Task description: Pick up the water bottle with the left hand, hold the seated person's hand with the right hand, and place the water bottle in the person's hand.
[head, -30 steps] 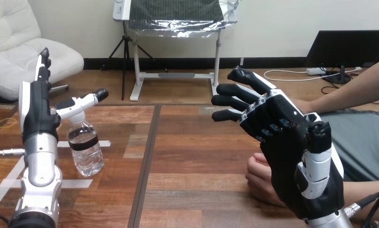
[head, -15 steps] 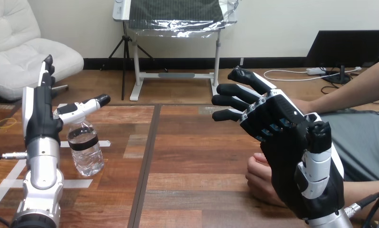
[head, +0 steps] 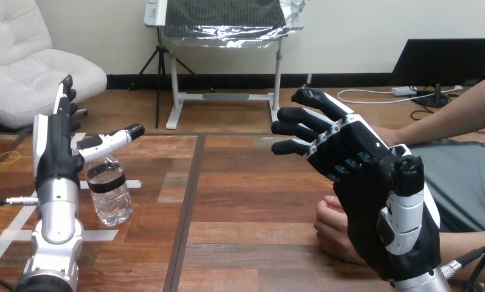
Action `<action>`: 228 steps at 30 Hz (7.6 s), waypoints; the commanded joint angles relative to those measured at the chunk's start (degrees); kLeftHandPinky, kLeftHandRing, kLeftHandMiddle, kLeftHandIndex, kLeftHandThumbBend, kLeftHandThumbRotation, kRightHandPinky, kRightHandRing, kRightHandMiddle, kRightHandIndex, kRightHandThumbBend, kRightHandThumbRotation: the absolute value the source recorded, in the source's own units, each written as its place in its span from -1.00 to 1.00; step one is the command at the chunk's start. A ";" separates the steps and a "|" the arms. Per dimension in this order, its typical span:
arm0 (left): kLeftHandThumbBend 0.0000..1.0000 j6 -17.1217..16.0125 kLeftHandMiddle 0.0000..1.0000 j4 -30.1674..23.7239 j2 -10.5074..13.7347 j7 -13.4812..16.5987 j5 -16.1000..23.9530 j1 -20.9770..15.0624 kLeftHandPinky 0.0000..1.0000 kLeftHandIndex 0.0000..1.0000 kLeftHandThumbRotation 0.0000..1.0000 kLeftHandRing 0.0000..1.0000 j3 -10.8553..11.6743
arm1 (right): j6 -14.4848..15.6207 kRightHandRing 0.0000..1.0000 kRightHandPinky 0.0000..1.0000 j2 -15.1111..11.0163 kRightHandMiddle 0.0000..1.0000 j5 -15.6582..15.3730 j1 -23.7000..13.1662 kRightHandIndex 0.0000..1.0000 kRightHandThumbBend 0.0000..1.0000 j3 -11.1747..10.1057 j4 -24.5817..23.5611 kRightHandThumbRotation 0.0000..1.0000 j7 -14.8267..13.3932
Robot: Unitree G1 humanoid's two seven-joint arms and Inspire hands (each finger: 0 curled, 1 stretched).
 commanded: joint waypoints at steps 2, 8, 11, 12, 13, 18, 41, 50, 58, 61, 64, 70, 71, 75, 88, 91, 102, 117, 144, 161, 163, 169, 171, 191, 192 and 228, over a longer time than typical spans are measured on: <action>0.81 -0.17 0.90 -0.22 0.39 -0.50 -0.14 -0.88 0.77 0.95 -0.60 0.87 -1.02 | -0.69 0.57 0.42 0.36 0.61 0.20 -2.80 0.69 0.31 -0.66 -0.42 1.00 0.00; 0.82 0.07 0.91 0.02 -0.01 -2.06 -1.15 -0.55 0.84 0.96 -0.57 0.90 -0.77 | -0.65 0.57 0.41 0.44 0.60 0.12 -2.70 0.69 0.31 -0.63 -0.51 1.00 -0.14; 0.83 0.25 0.92 -0.32 -0.21 -2.32 -1.27 -0.30 0.89 0.97 -0.54 0.92 -0.83 | -0.67 0.57 0.41 0.48 0.60 0.03 -2.71 0.69 0.30 -0.60 -0.56 1.00 -0.21; 0.84 0.26 0.91 -0.41 -0.24 -2.30 -1.24 -0.24 0.89 0.97 -0.54 0.92 -0.87 | -0.66 0.57 0.41 0.49 0.60 0.02 -2.71 0.69 0.30 -0.59 -0.57 1.00 -0.22; 0.84 0.02 0.91 -0.23 -0.30 -2.40 -1.26 -0.18 0.89 0.97 -0.53 0.92 -0.88 | -0.68 0.57 0.41 0.50 0.60 0.00 -2.70 0.69 0.30 -0.60 -0.56 1.00 -0.24; 0.81 -0.04 0.92 0.21 -0.50 -2.63 -1.21 -0.09 0.91 0.96 -0.54 0.92 -0.89 | -0.86 0.57 0.40 0.53 0.60 0.03 -2.75 0.69 0.30 -0.63 -0.38 1.00 -0.15; 0.81 2.32 0.92 1.12 -1.26 -2.59 -1.49 0.14 0.89 0.95 -0.51 0.91 -1.29 | -0.66 0.56 0.39 0.63 0.60 -0.38 -2.62 0.68 0.32 -0.55 -0.74 1.00 -0.60; 0.79 3.25 0.91 1.26 -1.49 -3.10 -2.07 0.17 0.85 0.95 -0.53 0.89 -1.18 | -0.58 0.56 0.39 0.61 0.60 -0.09 -2.68 0.69 0.31 -0.47 -0.70 1.00 -0.40; 0.78 4.85 0.91 2.26 -1.56 -2.99 -2.32 -0.27 0.81 0.95 -0.57 0.89 -1.01 | -0.40 0.57 0.39 0.57 0.60 0.10 -2.64 0.69 0.29 -0.42 -0.81 1.00 -0.32; 0.76 5.61 0.91 3.17 -1.34 -2.94 -2.11 -0.65 0.78 0.95 -0.59 0.89 -1.11 | -0.70 0.57 0.39 0.59 0.60 0.13 -2.75 0.69 0.29 -0.47 -0.51 1.00 -0.15; 0.74 6.34 0.93 3.89 -1.36 -3.18 -2.53 -0.92 0.77 0.95 -0.62 0.90 -0.78 | -0.59 0.57 0.39 0.59 0.60 0.23 -2.74 0.69 0.30 -0.46 -0.56 1.00 -0.15; 0.70 7.63 0.94 4.65 -1.11 -3.32 -2.24 -1.22 0.77 0.97 -0.64 0.91 -1.04 | -0.30 0.56 0.39 0.39 0.60 0.43 -2.58 0.69 0.31 -0.47 -0.85 1.00 -0.06; 0.70 7.62 0.95 4.69 -1.12 -3.30 -2.21 -1.21 0.77 0.97 -0.64 0.91 -1.07 | -0.34 0.56 0.39 0.39 0.60 0.45 -2.57 0.69 0.31 -0.50 -0.84 1.00 -0.05; 0.68 7.96 0.94 4.74 -1.18 -3.16 -2.11 -1.29 0.77 0.98 -0.66 0.90 -1.17 | -0.40 0.56 0.39 0.42 0.60 0.40 -2.54 0.69 0.31 -0.58 -0.90 1.00 -0.16; 0.68 10.33 0.96 6.95 -1.02 -3.31 -2.09 -2.38 0.82 1.00 -0.64 0.93 -1.17 | -0.55 0.56 0.39 0.31 0.60 0.81 -2.63 0.68 0.30 -0.59 -0.85 1.00 0.25; 0.69 11.22 0.96 7.25 -1.03 -3.21 -2.01 -2.67 0.84 0.99 -0.61 0.94 -1.23 | -0.40 0.56 0.39 0.32 0.60 0.71 -2.56 0.68 0.30 -0.54 -1.07 1.00 0.15; 0.70 13.02 0.95 6.71 -1.41 -3.37 -2.41 -3.20 0.83 0.98 -0.61 0.93 -1.05 | -0.46 0.57 0.38 0.09 0.60 0.94 -2.66 0.68 0.30 -0.64 -1.02 1.00 0.54; 0.74 14.88 0.94 7.91 -1.26 -2.86 -1.89 -4.32 0.83 0.96 -0.54 0.92 -1.96 | -0.35 0.56 0.37 0.14 0.60 0.49 -2.41 0.67 0.32 -0.65 -1.46 1.00 0.26; 0.80 16.34 0.92 9.26 -1.61 -2.66 -1.64 -6.58 0.79 0.94 -0.54 0.90 -2.53 | -0.23 0.56 0.36 0.29 0.60 0.63 -2.34 0.68 0.32 -0.54 -1.49 1.00 0.20; 0.79 16.75 0.90 10.58 -1.80 -2.34 -1.72 -8.09 0.74 0.92 -0.55 0.87 -2.43 | -0.29 0.56 0.36 0.23 0.60 0.72 -2.14 0.68 0.32 -0.58 -1.73 1.00 0.23; 0.79 17.14 0.90 10.65 -1.87 -2.13 -1.78 -8.35 0.73 0.92 -0.55 0.86 -2.37 | -0.15 0.56 0.36 0.16 0.60 0.85 -2.12 0.68 0.32 -0.55 -1.81 1.00 0.30; 0.79 18.61 0.88 10.91 -1.87 -1.45 -1.26 -9.10 0.68 0.89 -0.56 0.84 -2.83 | -0.35 0.56 0.36 0.13 0.60 0.99 -2.14 0.68 0.32 -0.58 -1.72 1.00 0.48; 0.81 19.15 0.87 10.97 -1.85 -1.31 -1.07 -9.30 0.67 0.88 -0.55 0.83 -3.01 | -0.41 0.56 0.36 0.13 0.60 1.08 -2.16 0.68 0.32 -0.59 -1.68 1.00 0.55; 0.79 22.23 0.80 10.81 -1.74 -0.50 0.97 -10.87 0.53 0.75 -0.64 0.78 -6.29 | -0.59 0.54 0.33 0.14 0.58 0.92 -2.01 0.66 0.34 -0.63 -2.05 1.00 0.46; 0.79 22.34 0.80 10.81 -1.77 -0.48 0.92 -10.91 0.53 0.74 -0.65 0.77 -6.28 | -0.63 0.54 0.33 0.15 0.58 0.94 -2.01 0.66 0.34 -0.64 -2.03 1.00 0.48; 0.30 20.81 -0.17 10.96 -2.69 1.67 0.43 -10.46 -0.50 0.07 -1.00 -0.37 -6.59 | -0.70 0.53 0.31 0.38 0.57 1.07 -2.04 0.65 0.36 -0.76 -2.02 1.00 0.47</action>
